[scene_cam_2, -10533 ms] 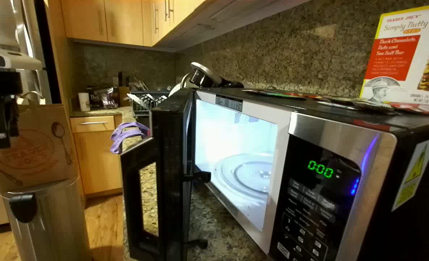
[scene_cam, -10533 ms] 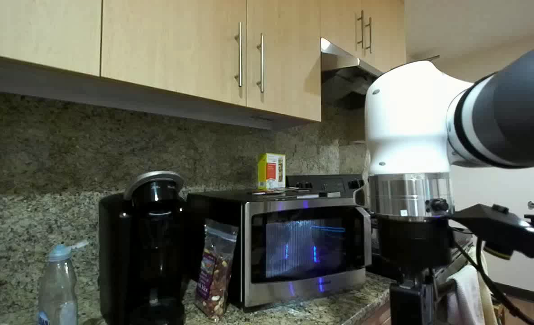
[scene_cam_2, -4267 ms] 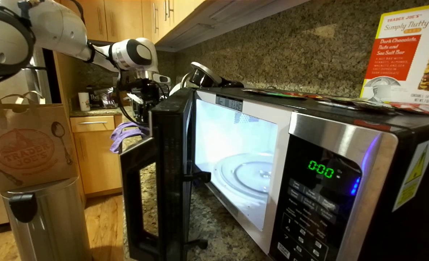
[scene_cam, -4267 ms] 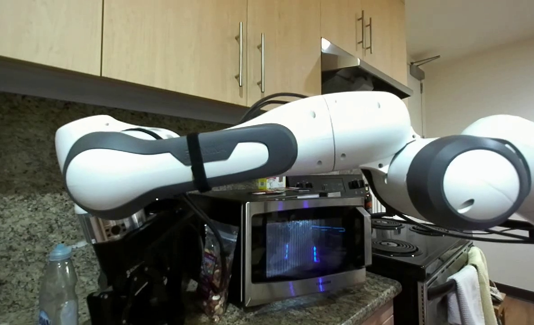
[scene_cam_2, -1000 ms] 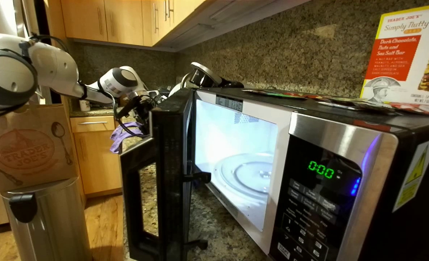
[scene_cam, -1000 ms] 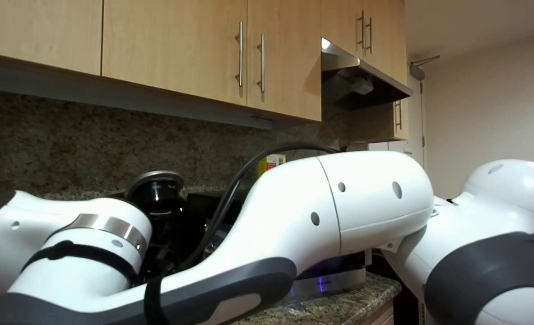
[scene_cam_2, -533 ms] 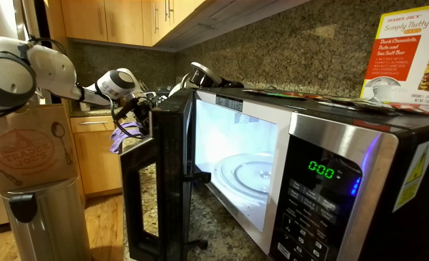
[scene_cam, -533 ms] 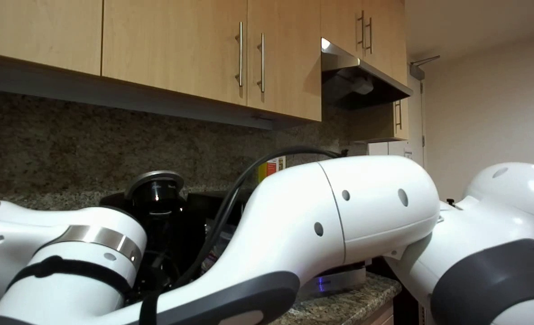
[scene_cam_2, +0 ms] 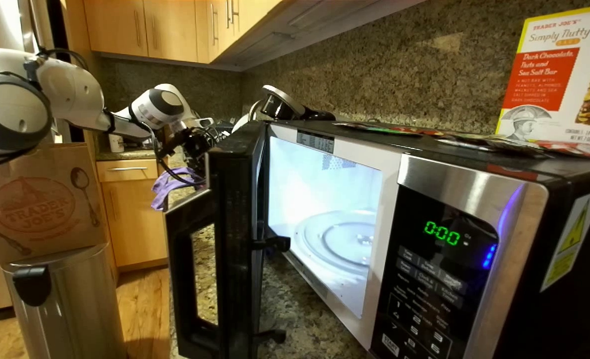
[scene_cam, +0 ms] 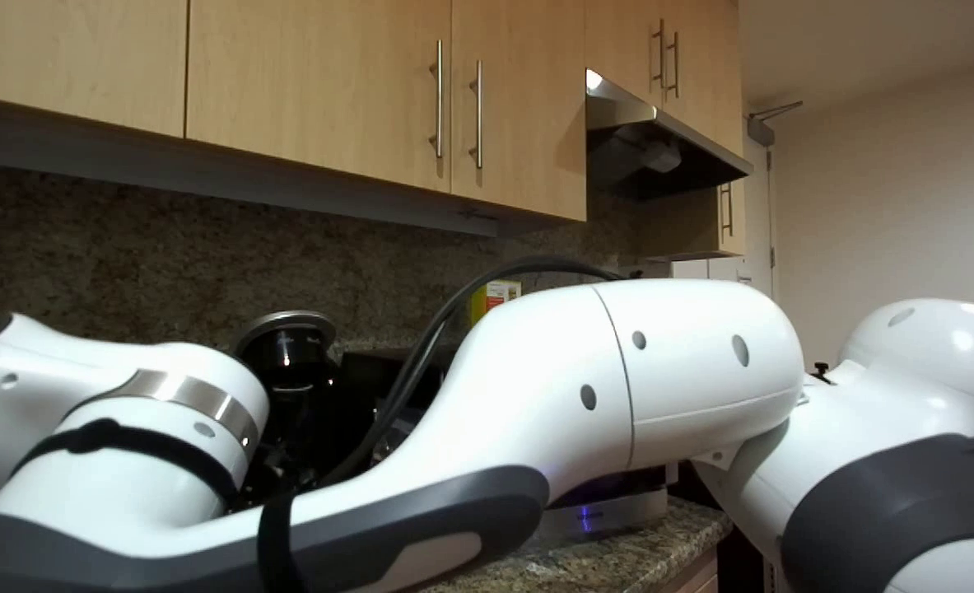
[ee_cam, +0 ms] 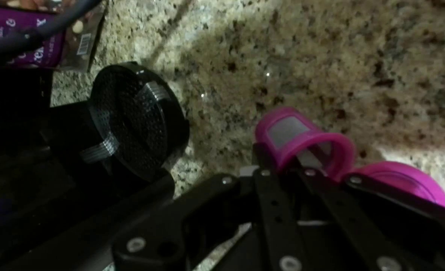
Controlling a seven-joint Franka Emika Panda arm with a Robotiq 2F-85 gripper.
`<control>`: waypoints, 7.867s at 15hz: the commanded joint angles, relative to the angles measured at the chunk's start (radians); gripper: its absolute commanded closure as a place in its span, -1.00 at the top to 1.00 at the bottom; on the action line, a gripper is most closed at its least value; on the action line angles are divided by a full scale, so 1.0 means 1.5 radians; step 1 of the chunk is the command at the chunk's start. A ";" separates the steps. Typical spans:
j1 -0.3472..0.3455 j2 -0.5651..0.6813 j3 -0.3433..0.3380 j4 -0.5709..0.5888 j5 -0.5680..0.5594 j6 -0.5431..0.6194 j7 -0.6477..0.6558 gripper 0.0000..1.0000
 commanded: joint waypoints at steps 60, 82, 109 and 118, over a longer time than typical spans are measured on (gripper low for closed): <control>-0.122 -0.142 0.164 0.044 0.145 0.041 0.357 -0.96; -0.128 -0.112 0.140 0.055 0.115 -0.046 0.342 -0.96; -0.130 0.097 0.213 0.044 0.210 0.307 0.383 0.31; -0.120 0.098 0.199 0.047 0.198 0.288 0.410 1.00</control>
